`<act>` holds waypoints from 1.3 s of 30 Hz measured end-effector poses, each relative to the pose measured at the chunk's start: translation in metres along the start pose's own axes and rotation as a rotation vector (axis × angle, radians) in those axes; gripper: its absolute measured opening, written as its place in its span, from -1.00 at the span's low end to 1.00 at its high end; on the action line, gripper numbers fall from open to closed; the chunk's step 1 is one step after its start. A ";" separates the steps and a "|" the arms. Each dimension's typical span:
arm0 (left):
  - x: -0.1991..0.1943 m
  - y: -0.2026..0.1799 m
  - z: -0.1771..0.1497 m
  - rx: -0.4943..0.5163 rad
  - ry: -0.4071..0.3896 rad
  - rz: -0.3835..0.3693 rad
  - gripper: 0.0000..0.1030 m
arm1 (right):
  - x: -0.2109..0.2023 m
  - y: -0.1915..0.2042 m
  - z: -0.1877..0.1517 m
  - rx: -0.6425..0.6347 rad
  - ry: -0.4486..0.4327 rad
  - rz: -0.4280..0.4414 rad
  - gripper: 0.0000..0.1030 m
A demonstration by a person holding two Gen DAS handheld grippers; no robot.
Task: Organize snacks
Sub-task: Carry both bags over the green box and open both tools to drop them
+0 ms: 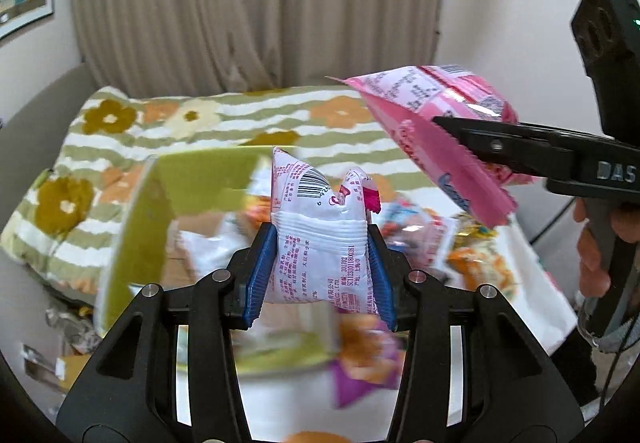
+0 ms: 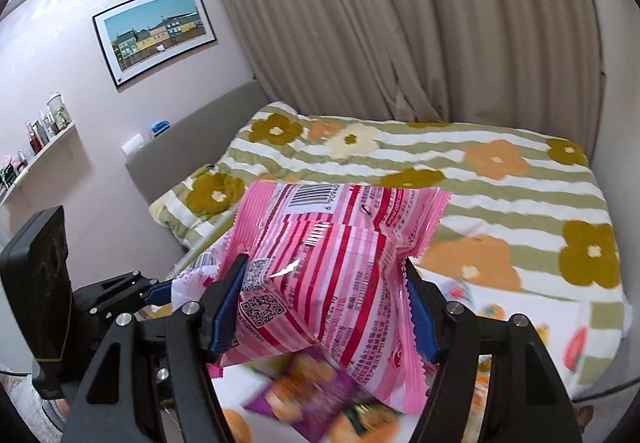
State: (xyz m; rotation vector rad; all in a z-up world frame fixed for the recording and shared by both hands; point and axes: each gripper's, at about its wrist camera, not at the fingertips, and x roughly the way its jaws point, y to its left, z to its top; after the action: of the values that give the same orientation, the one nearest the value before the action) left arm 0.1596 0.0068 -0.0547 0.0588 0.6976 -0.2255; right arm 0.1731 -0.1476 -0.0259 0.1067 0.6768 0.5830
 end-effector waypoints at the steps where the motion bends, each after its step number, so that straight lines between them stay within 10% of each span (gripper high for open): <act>1: 0.005 0.014 0.003 -0.006 0.006 0.009 -0.21 | 0.008 0.007 0.004 0.002 0.002 0.009 0.27; 18: 0.136 0.165 0.055 0.054 0.148 -0.029 -0.15 | 0.163 0.046 0.054 0.096 0.097 -0.105 0.27; 19: 0.141 0.166 0.057 0.069 0.153 -0.026 -0.08 | 0.168 0.043 0.055 0.109 0.103 -0.114 0.27; 21: 0.151 0.167 0.058 0.102 0.160 -0.003 0.85 | 0.176 0.038 0.055 0.132 0.113 -0.133 0.27; 22: 0.152 0.169 0.057 0.109 0.148 0.005 1.00 | 0.181 0.035 0.054 0.141 0.120 -0.141 0.27; 39: 0.120 0.174 0.007 0.044 0.217 0.034 0.99 | 0.233 0.047 0.055 0.073 0.245 -0.127 0.34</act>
State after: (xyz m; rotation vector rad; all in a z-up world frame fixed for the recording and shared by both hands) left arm 0.2928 0.1530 -0.1304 0.1385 0.9066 -0.2033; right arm 0.3314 0.0230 -0.1006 0.0604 0.9363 0.4532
